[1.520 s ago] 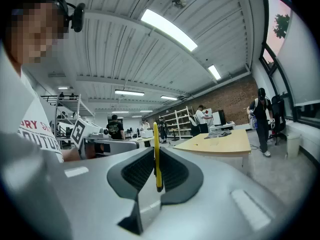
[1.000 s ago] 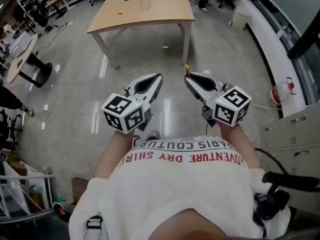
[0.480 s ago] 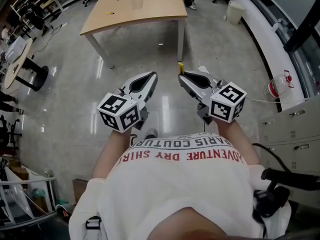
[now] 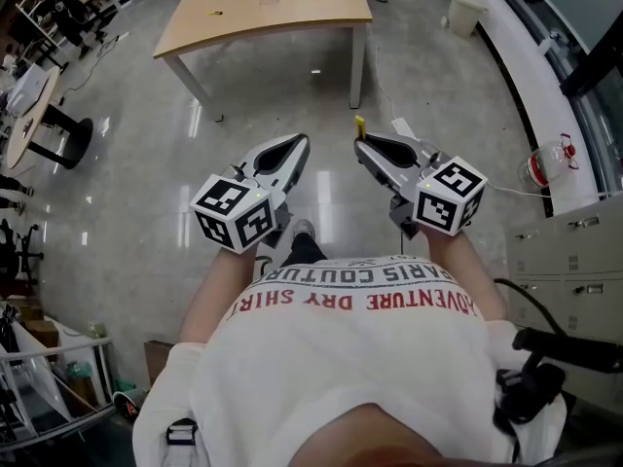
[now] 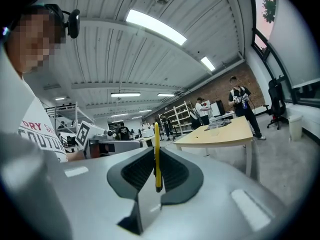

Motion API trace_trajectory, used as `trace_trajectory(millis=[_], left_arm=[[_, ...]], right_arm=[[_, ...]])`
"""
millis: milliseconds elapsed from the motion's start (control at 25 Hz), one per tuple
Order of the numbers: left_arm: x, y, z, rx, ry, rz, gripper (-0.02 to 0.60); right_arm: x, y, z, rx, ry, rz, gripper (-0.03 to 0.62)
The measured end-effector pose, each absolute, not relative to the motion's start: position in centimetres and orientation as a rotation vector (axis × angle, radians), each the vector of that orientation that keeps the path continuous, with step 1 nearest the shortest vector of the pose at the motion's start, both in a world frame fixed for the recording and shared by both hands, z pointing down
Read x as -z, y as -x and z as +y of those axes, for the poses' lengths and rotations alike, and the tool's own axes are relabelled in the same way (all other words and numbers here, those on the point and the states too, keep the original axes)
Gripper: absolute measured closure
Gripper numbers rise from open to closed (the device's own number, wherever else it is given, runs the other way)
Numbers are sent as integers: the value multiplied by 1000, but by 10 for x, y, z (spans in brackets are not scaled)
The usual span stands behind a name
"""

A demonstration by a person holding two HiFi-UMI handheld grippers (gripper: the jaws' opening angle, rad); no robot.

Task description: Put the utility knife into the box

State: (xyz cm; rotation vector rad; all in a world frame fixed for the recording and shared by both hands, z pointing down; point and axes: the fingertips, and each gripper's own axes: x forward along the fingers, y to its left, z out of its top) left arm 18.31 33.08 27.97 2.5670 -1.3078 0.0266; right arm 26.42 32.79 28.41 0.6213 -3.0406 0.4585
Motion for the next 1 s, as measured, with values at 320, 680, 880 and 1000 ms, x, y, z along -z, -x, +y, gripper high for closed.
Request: trace_trajectory(millis=[320,680,880,1000], left_arm=[[-306,-96,235,-1,-2536,-1317,580],[-330,111,12,-13,-2452,-1335,580],[-318,229,-119,-33,-2454,-1321,580],[-305,267,-172,-32,-2488,-1307,580]], right_arm=[[-311,-176,234,-458,-597,-2988,559],[-328,20,8,-538,-615,-2945,559],[-306,133,-125,-527,-678,-2950,559],[-290,164,-176,-504,-734,-2953,559]])
